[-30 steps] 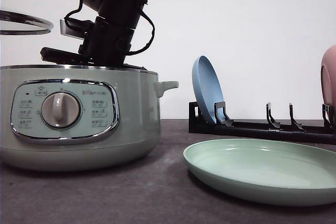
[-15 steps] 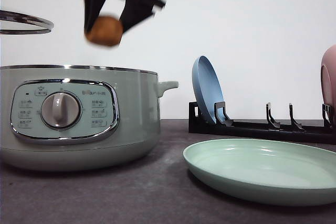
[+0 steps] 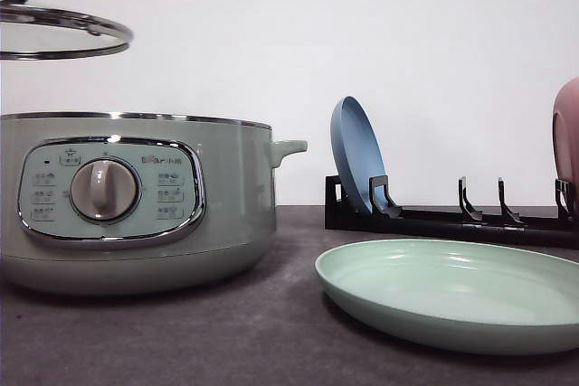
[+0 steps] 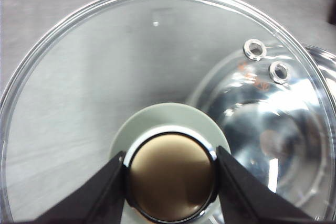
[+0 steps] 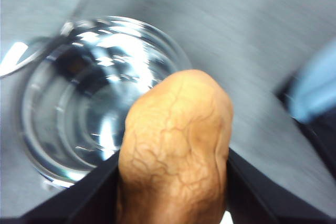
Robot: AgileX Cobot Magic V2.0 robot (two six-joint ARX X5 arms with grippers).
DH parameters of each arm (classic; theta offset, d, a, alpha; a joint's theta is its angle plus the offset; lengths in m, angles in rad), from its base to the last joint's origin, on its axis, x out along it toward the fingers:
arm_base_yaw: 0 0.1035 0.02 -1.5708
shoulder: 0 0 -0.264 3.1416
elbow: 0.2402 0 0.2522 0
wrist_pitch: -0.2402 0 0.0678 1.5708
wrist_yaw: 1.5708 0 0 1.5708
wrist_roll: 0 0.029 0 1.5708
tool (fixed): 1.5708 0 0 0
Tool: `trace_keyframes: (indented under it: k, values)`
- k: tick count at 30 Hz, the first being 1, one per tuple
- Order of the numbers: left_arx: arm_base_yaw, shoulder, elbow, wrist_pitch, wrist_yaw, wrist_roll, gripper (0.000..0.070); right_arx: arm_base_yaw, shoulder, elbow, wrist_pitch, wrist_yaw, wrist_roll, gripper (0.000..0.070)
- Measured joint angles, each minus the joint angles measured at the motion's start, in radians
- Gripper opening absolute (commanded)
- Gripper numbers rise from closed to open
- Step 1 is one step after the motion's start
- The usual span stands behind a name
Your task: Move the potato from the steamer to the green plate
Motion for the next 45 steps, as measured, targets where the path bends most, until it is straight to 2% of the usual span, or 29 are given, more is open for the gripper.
trace_keyframes:
  k: [4, 12, 21, 35, 45]
  values:
    - [-0.051, 0.0, 0.0, 0.0, 0.0, 0.0, 0.0, -0.048, -0.1, -0.145, 0.027, 0.0, 0.0, 0.0247]
    - [-0.141, 0.0, 0.0, 0.0, 0.002, 0.0, 0.0, -0.107, -0.378, -0.566, 0.183, -0.005, 0.012, 0.0247]
    - [-0.211, 0.0, 0.0, 0.001, 0.002, 0.0, 0.0, -0.115, -0.583, -0.94, 0.37, -0.006, 0.151, 0.0247]
    - [-0.254, 0.0, 0.0, 0.001, 0.002, 0.0, 0.0, -0.099, -0.515, -1.279, 0.672, -0.007, 0.343, 0.0248]
    - [-0.254, 0.0, 0.0, 0.001, 0.002, 0.0, 0.0, -0.079, -0.352, -1.304, 0.785, -0.006, 0.377, 0.0252]
